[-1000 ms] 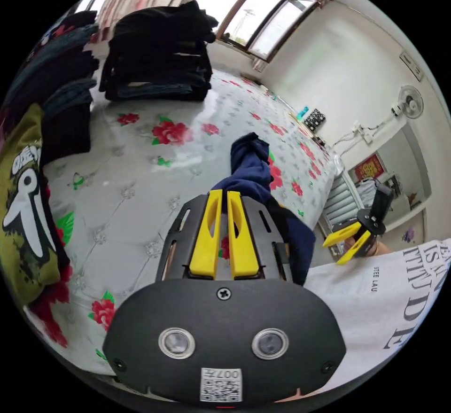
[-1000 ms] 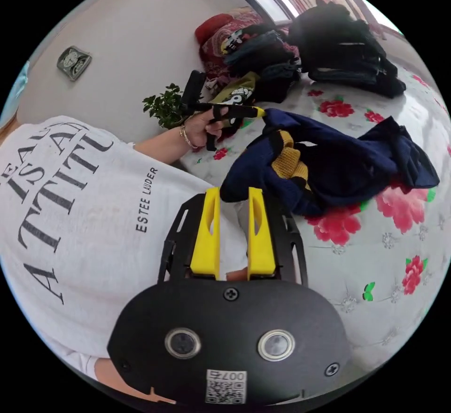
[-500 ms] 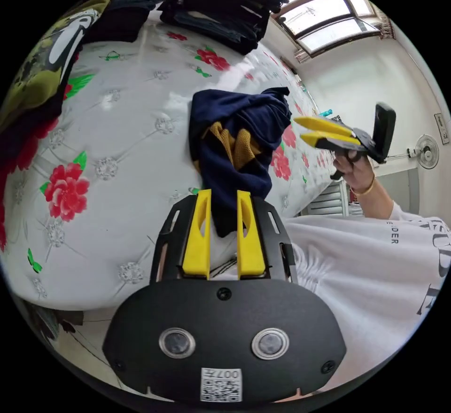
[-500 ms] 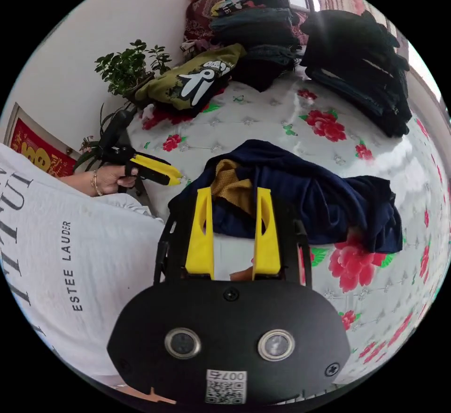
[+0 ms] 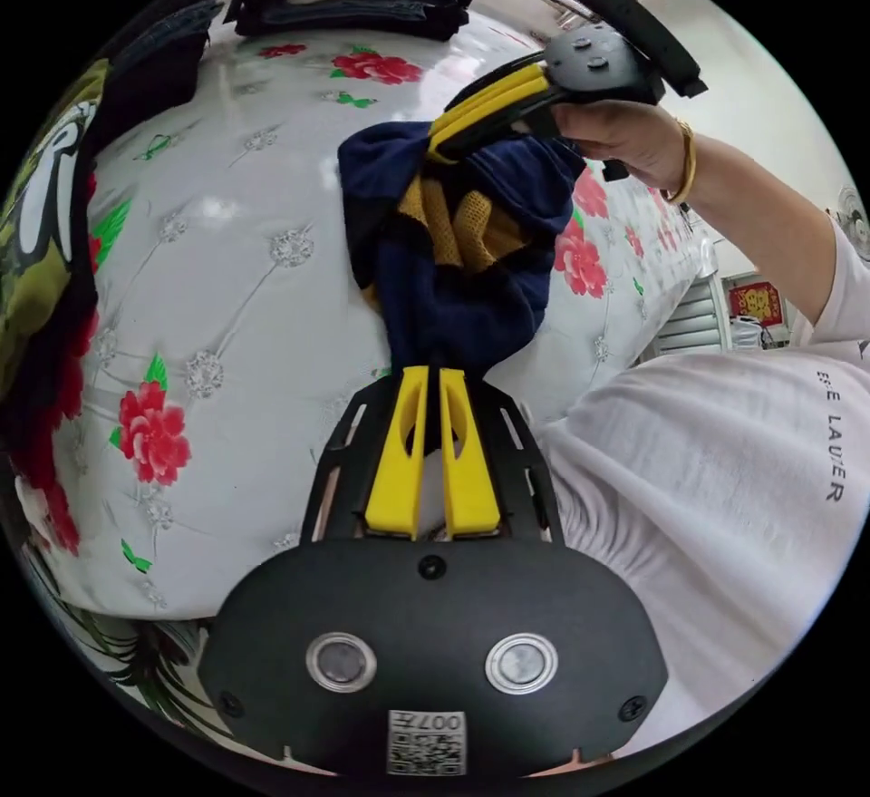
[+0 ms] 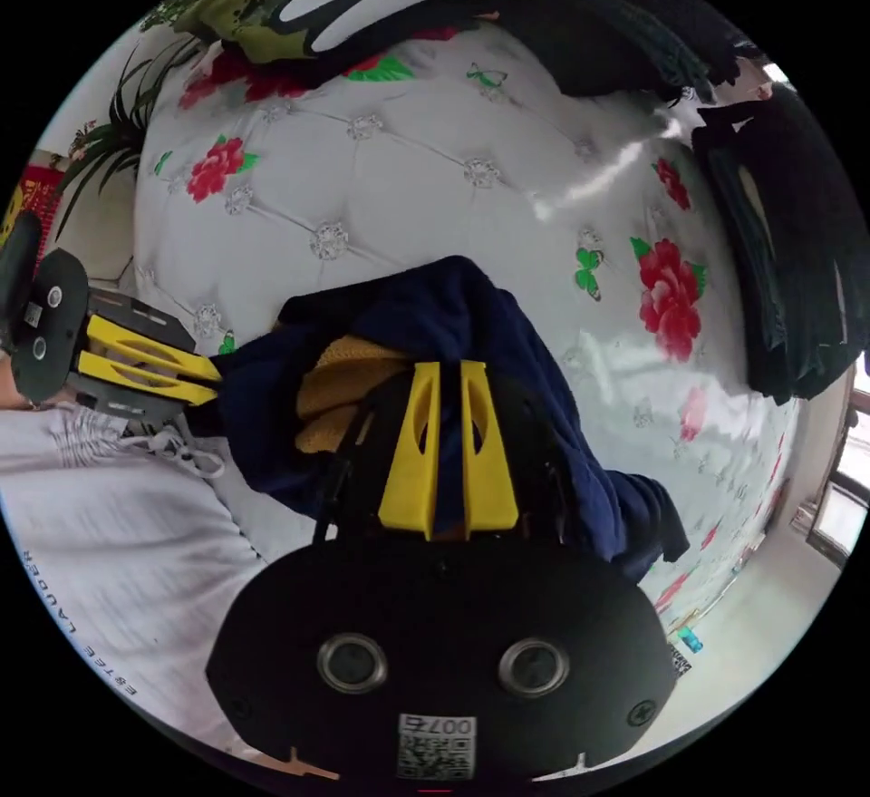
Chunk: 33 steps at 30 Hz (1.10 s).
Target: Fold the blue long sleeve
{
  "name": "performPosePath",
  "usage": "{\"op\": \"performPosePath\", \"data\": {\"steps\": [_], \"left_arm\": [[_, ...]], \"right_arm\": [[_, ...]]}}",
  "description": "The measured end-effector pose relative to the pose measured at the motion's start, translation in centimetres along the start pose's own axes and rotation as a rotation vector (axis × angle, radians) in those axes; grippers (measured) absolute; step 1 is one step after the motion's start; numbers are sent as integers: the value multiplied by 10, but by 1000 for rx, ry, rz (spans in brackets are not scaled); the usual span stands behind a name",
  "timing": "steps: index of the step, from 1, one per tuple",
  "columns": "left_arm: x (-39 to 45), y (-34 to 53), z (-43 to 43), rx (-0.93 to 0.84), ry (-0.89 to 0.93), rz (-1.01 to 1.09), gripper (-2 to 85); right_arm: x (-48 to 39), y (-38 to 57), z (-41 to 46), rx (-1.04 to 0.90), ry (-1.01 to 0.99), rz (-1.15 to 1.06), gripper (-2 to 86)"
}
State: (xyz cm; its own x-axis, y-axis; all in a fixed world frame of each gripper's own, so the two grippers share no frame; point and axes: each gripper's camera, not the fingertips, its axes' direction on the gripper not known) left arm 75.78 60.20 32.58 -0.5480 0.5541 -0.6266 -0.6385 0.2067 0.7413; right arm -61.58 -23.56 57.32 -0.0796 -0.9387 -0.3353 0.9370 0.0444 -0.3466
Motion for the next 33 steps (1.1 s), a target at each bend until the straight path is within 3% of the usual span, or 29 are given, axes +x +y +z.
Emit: {"op": "performPosePath", "data": {"steps": [4, 7, 11, 16, 21, 26, 30, 33], "left_arm": [[-16, 18, -51, 139, -105, -83, -4], [-17, 21, -120, 360, -127, -75, -5], [17, 12, -224, 691, -83, 38, -6], [72, 26, -294, 940, -69, 188, -5], [92, 33, -271, 921, -112, 181, 35], [89, 10, -164, 636, -20, 120, 84], [99, -5, -104, 495, 28, 118, 95], [111, -22, -72, 430, 44, 156, 107]], "right_arm": [[61, 53, -108, 311, -78, 146, 3], [83, 123, -202, 627, -103, 169, -1], [65, 195, -282, 822, 120, 238, -2], [27, 315, -377, 1196, 288, 334, -2], [1, 367, -406, 1238, 397, 368, -2], [-20, 406, -406, 1243, 495, 413, -2], [-17, 440, -373, 1061, 620, 601, 0], [16, 464, -315, 791, 554, 787, 6]]}}
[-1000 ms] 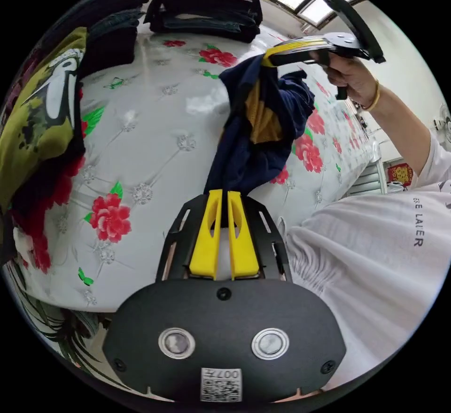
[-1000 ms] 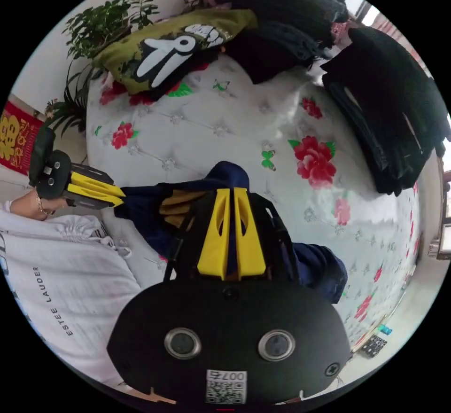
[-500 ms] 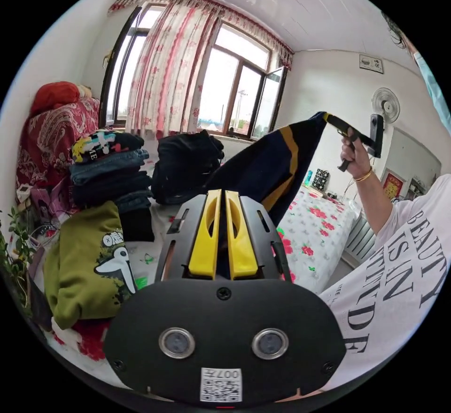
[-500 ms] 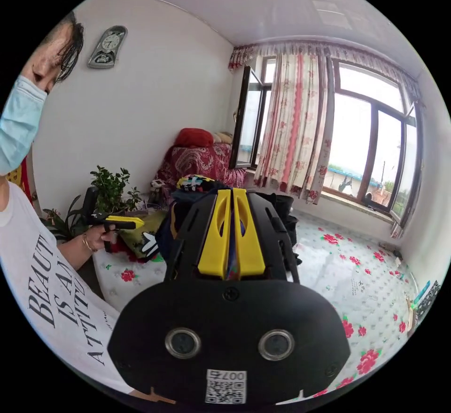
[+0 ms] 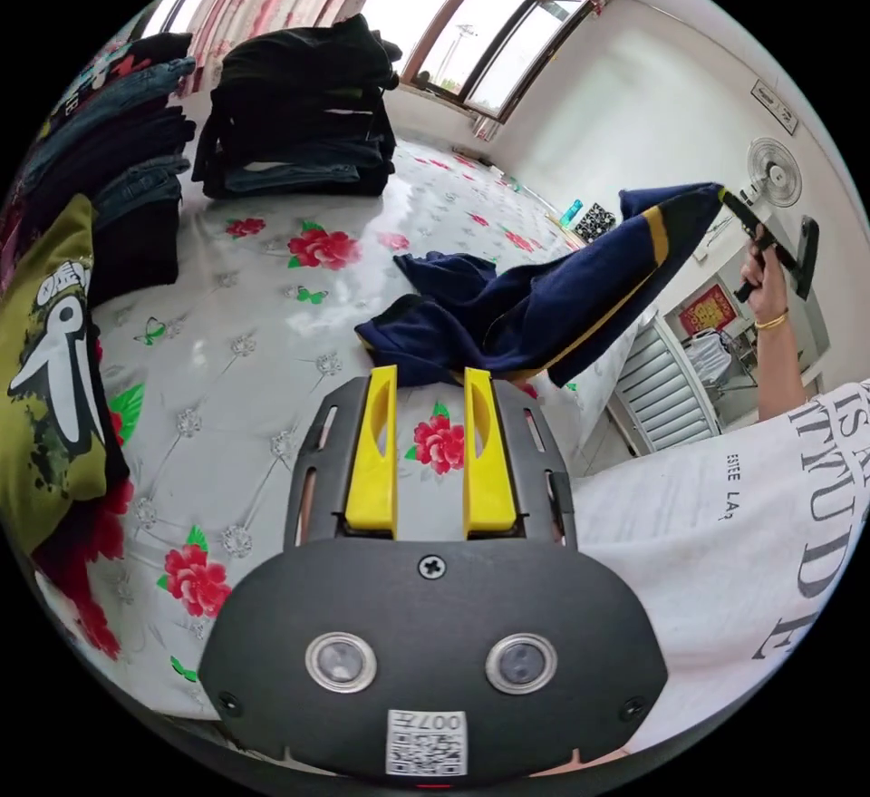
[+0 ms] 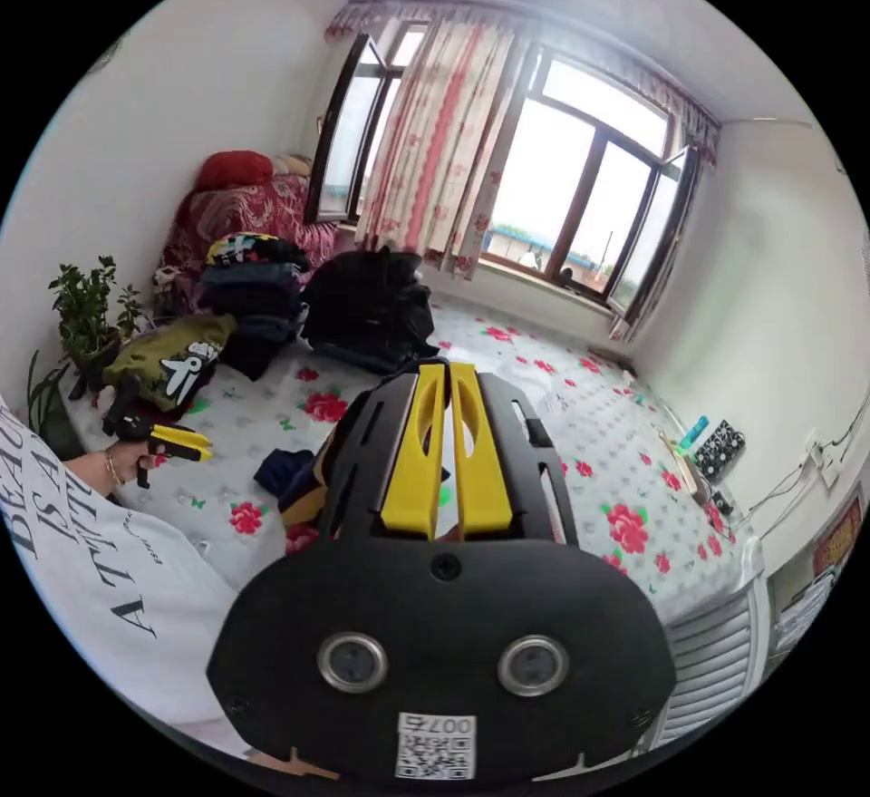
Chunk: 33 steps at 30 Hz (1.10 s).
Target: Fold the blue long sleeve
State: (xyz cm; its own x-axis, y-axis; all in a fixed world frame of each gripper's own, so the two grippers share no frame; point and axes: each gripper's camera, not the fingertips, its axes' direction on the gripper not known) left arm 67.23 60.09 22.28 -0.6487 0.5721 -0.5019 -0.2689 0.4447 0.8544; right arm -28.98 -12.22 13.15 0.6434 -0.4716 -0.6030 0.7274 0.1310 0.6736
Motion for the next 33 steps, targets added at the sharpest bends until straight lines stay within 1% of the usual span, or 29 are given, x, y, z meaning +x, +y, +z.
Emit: {"op": "performPosePath", "data": {"steps": [1, 4, 7, 9, 12, 14, 18, 20, 22, 23, 24, 25, 27, 29, 30, 31, 32, 33], "left_arm": [[3, -4, 11, -5, 21, 22, 111], [7, -22, 35, -51, 27, 62, 115], [8, -48, 63, -119, -23, 116, 115], [7, -66, 85, -162, -37, 146, 116], [15, -101, 125, -238, -51, 197, 115], [31, -127, 158, -277, -55, 246, 111], [57, -151, 210, -359, -74, 314, 99], [67, -152, 248, -463, -114, 331, 76], [67, -144, 270, -537, -144, 288, 59], [66, -142, 264, -479, -128, 262, 48], [64, -141, 261, -469, -116, 242, 46], [60, -139, 252, -460, -92, 191, 43], [58, -133, 227, -396, -73, 151, 39], [61, -120, 177, -276, -46, 100, 33], [62, -116, 164, -249, -37, 84, 31], [66, -109, 137, -190, -22, 57, 27], [73, -101, 109, -125, -16, 36, 22], [76, -98, 95, -94, -15, 29, 18]], "right_arm": [[13, 24, 23, -118, 7, 36, 10], [44, 85, 65, -333, -36, 192, 28], [57, 123, 91, -399, -135, 279, 43], [58, 132, 111, -431, -195, 284, 54], [51, 133, 155, -480, -260, 230, 70], [47, 132, 186, -510, -281, 193, 77], [43, 128, 257, -575, -366, 159, 84], [40, 132, 287, -626, -381, 149, 82], [33, 153, 332, -786, -380, 146, 73], [31, 161, 342, -840, -389, 147, 69], [27, 180, 357, -955, -391, 153, 56], [28, 179, 342, -837, -342, 148, 42], [31, 180, 324, -777, -340, 162, 24], [37, 178, 299, -704, -334, 200, 14], [44, 173, 274, -619, -317, 244, 9], [54, 165, 246, -528, -310, 293, 7], [58, 160, 231, -483, -306, 317, 6], [68, 149, 200, -383, -294, 355, 5]]}}
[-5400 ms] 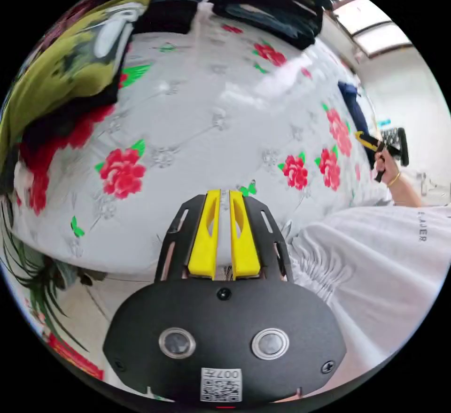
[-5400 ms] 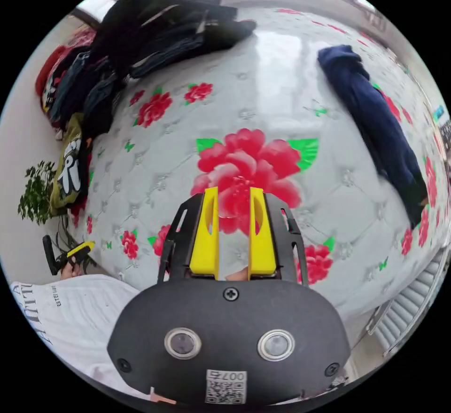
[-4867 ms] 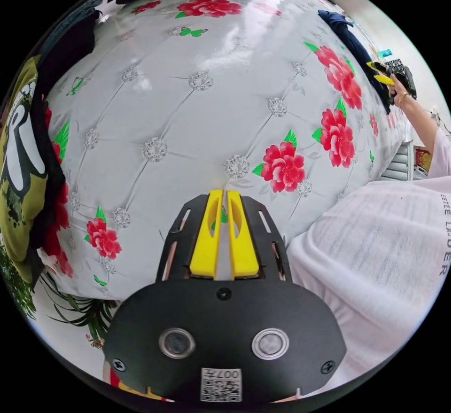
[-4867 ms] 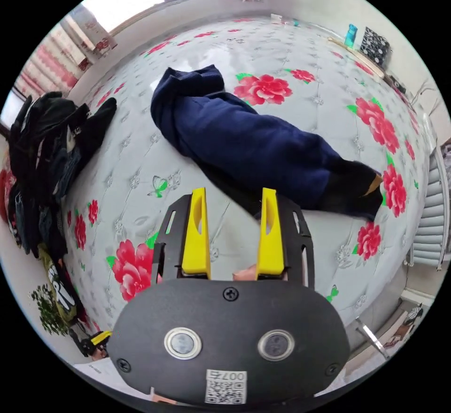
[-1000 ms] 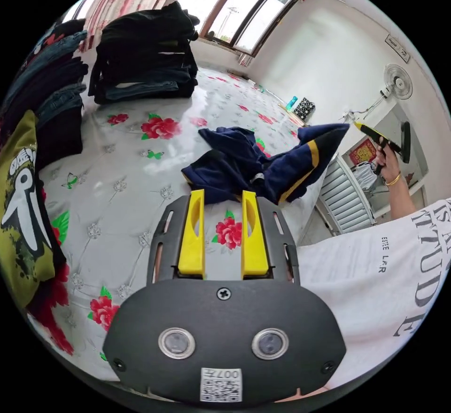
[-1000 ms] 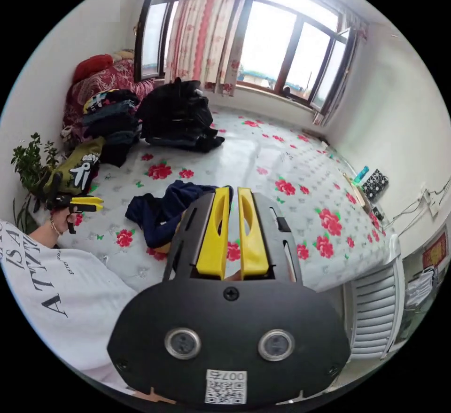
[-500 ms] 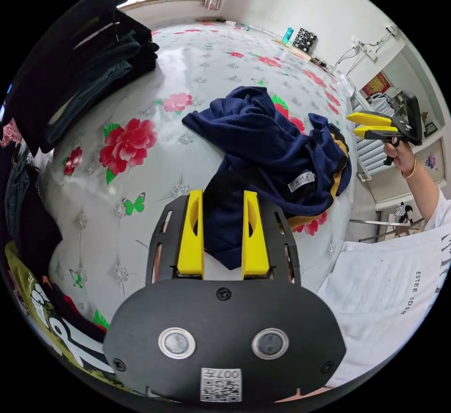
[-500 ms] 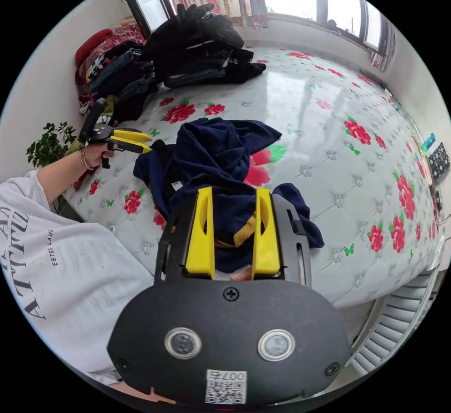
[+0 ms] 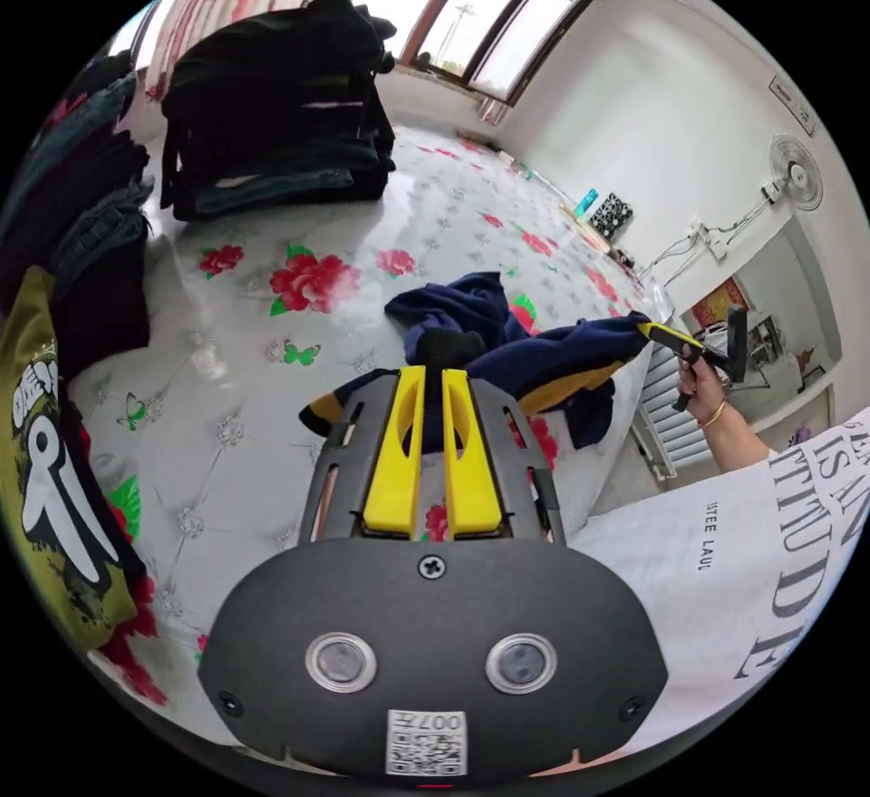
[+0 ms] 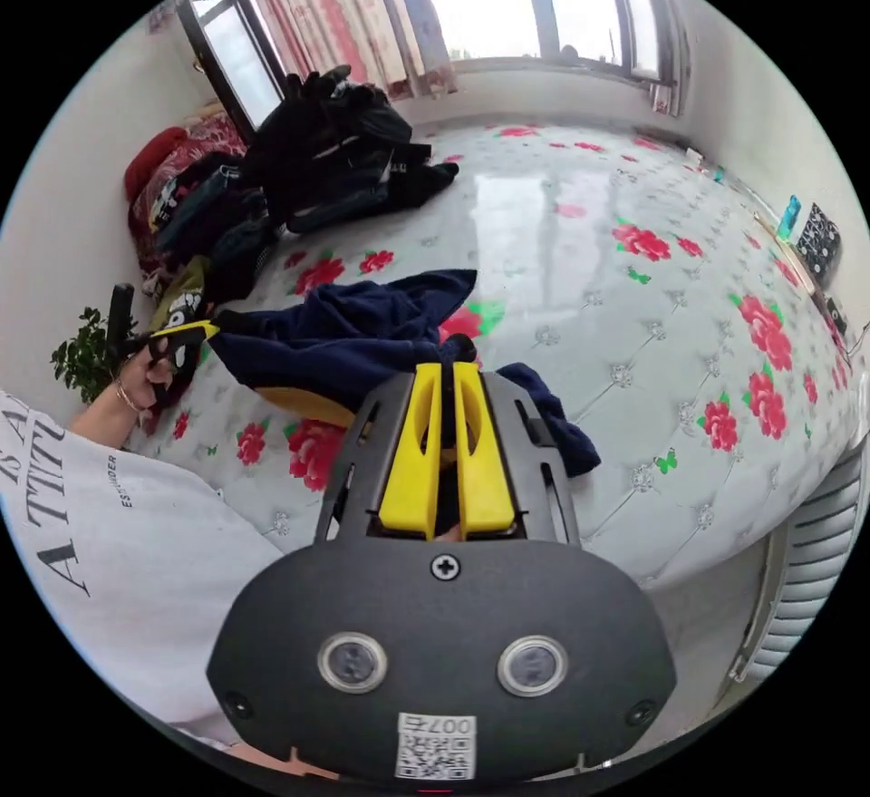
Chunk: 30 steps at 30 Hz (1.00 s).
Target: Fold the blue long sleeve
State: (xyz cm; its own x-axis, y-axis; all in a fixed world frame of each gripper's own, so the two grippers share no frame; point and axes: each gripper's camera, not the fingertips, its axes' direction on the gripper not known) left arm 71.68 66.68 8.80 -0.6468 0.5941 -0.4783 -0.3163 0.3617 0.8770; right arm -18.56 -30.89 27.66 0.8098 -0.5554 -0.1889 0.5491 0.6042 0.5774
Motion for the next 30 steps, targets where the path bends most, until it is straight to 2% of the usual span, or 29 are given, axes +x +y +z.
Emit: {"op": "performPosePath", "data": {"steps": [4, 7, 12, 17, 20, 24, 27, 30], "left_arm": [[33, 25, -95, 231, 4, 2, -5], [61, 39, -164, 394, 16, 66, -8], [112, 62, -275, 621, -3, 158, -9], [190, 92, -407, 931, -90, 367, -10], [225, 98, -455, 1071, -140, 477, -10], [238, 72, -473, 1107, -299, 481, -9], [214, 17, -456, 1029, -392, 395, -8], [161, -63, -409, 868, -533, 244, -3]], "right_arm": [[-22, 5, -115, 349, -36, -10, 3], [-55, 12, -179, 514, -57, -91, 3], [-112, 36, -261, 723, -23, -234, 3], [-137, 37, -338, 865, -55, -376, 2], [-154, 24, -370, 952, -38, -460, 2], [-193, -30, -363, 930, 141, -566, 4], [-214, -95, -318, 827, 193, -579, 10], [-221, -167, -247, 683, 170, -522, 26]]}}
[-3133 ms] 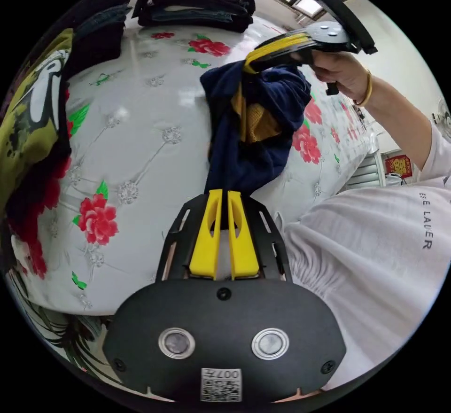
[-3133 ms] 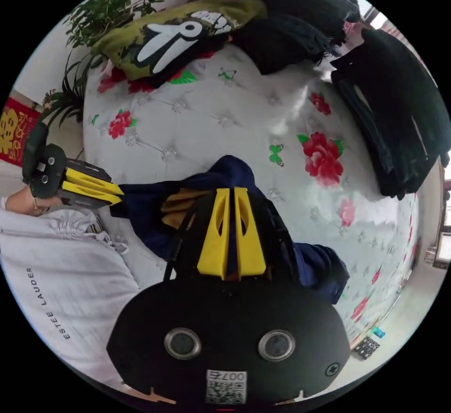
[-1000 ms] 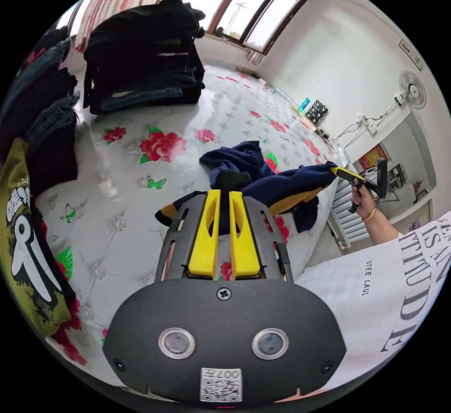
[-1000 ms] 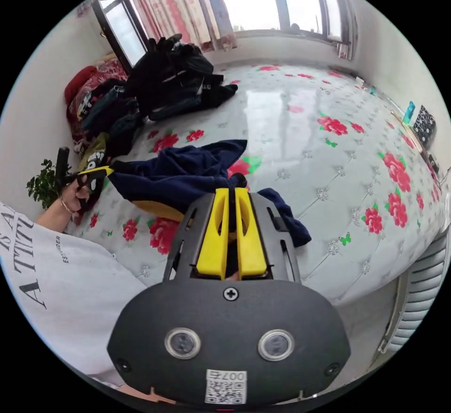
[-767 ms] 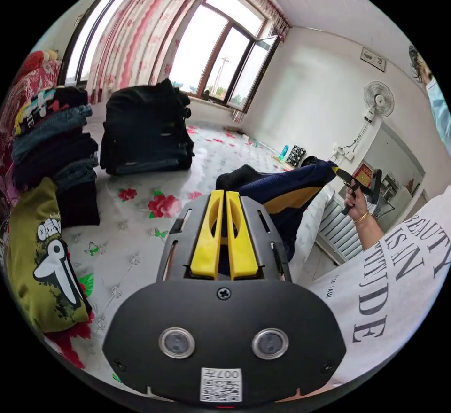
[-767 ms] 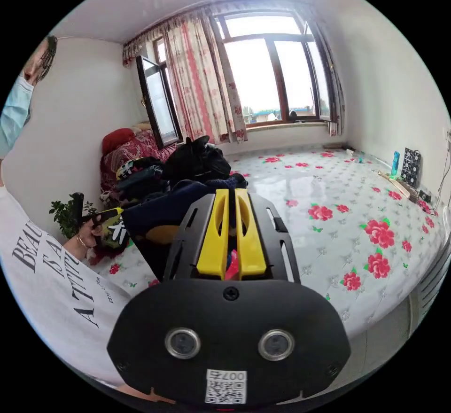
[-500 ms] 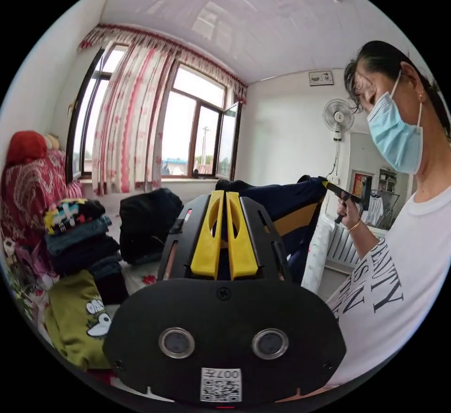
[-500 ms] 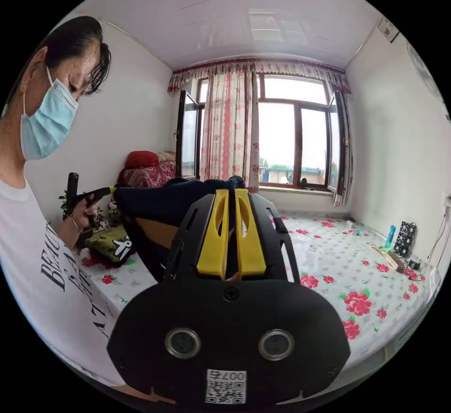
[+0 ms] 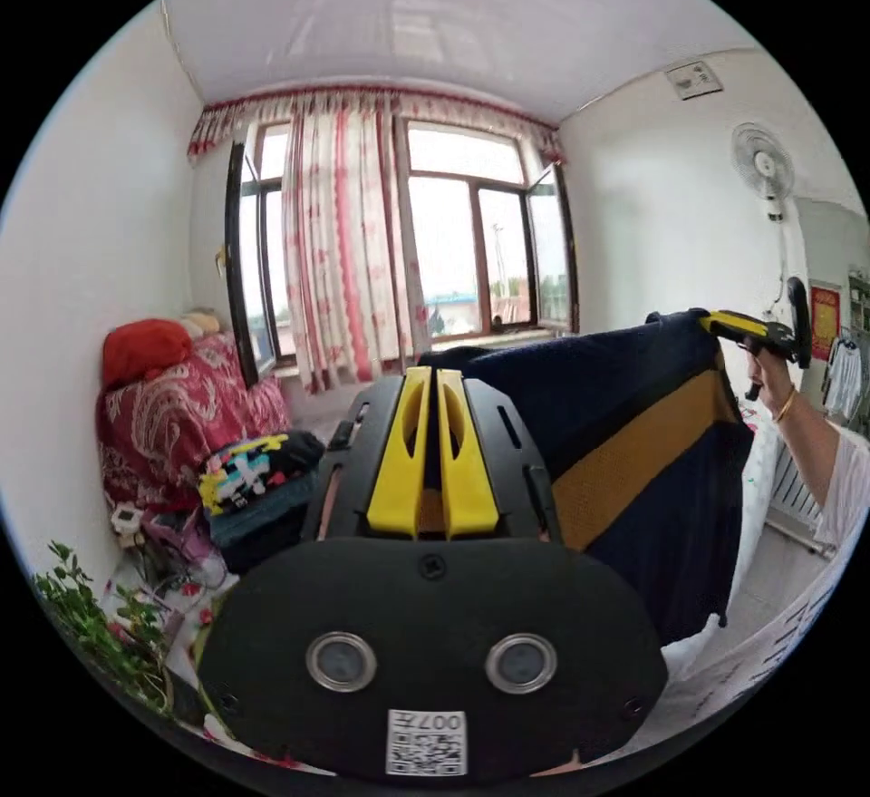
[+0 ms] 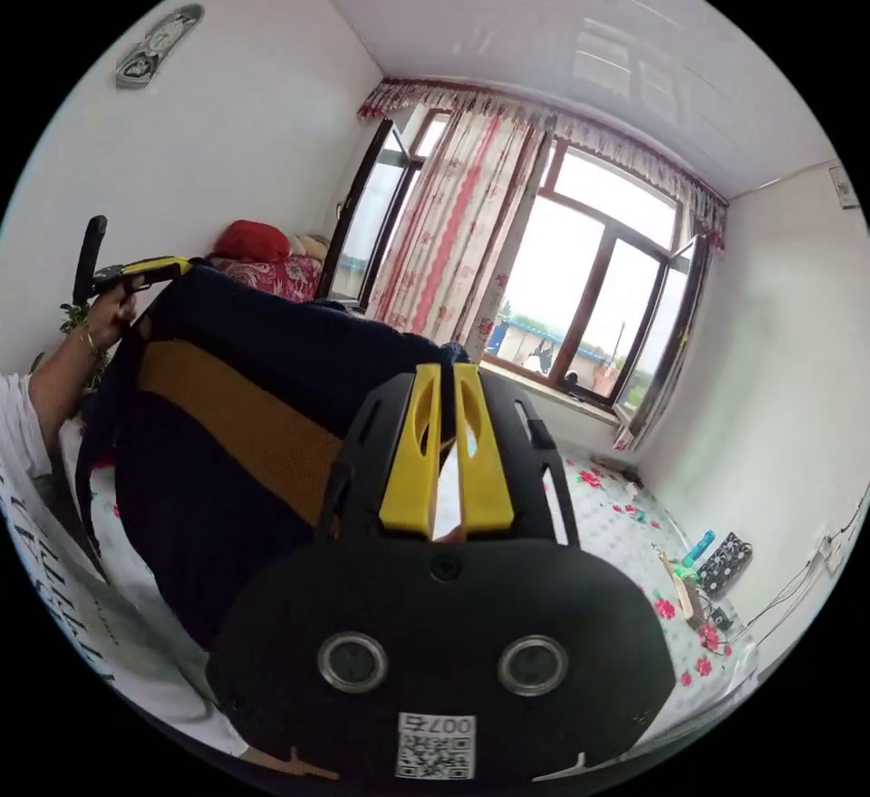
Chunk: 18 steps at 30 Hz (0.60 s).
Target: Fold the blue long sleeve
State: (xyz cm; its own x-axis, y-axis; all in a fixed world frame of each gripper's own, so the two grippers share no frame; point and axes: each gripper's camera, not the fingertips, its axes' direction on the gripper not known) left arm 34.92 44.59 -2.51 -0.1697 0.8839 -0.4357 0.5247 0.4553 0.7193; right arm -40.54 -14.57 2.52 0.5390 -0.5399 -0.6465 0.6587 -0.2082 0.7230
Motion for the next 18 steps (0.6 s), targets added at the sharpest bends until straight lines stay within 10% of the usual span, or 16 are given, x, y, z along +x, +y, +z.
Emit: {"op": "performPosePath", "data": {"steps": [7, 18], "left_arm": [[-73, 144, 215, -660, -206, -160, 66], [-22, 458, 139, -1107, 74, -465, 77]], "right_arm": [[-24, 128, 190, -510, -159, 200, 78], [-83, 419, 234, -1115, -328, 466, 83]]}}
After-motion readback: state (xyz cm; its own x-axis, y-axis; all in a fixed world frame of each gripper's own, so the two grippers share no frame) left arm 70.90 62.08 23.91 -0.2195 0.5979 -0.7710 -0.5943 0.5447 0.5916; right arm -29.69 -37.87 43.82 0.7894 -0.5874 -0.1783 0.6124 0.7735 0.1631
